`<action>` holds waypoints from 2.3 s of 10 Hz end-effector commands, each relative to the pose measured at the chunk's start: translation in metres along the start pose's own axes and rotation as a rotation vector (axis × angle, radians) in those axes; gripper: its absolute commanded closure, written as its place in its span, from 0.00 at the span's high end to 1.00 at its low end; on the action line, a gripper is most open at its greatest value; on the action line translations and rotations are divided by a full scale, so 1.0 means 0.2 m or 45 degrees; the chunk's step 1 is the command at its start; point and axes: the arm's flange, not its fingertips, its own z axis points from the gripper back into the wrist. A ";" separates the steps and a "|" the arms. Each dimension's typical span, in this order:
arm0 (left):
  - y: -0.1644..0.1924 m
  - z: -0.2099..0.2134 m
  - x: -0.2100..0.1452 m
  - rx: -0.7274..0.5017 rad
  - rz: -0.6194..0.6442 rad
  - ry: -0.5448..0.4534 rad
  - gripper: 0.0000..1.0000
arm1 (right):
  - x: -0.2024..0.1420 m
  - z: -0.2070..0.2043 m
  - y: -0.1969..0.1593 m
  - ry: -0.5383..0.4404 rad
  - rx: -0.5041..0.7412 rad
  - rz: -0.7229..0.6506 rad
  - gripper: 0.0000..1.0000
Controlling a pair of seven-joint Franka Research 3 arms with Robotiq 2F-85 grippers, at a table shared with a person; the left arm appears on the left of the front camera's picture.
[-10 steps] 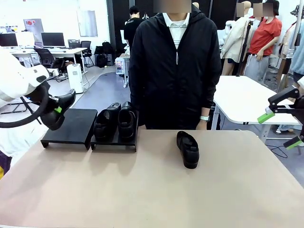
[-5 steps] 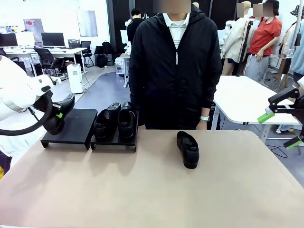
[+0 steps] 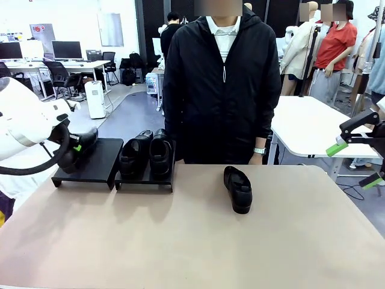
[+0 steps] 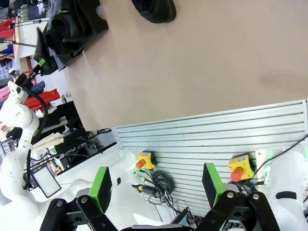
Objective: Organize the shoes by placing them on the stand.
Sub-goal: Place the Shoe from the middle of the table onto the Shoes Stand.
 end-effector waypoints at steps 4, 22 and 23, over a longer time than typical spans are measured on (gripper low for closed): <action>0.02 0.07 0.01 0.016 0.008 -0.064 1.00 | 0.01 0.01 0.01 0.009 0.033 0.025 1.00; -0.10 1.26 -0.97 -0.900 0.561 0.480 1.00 | 0.01 0.01 0.01 0.009 0.033 0.025 1.00; -0.10 1.26 -0.97 -0.900 0.561 0.480 1.00 | 0.01 0.01 0.01 0.009 0.033 0.025 1.00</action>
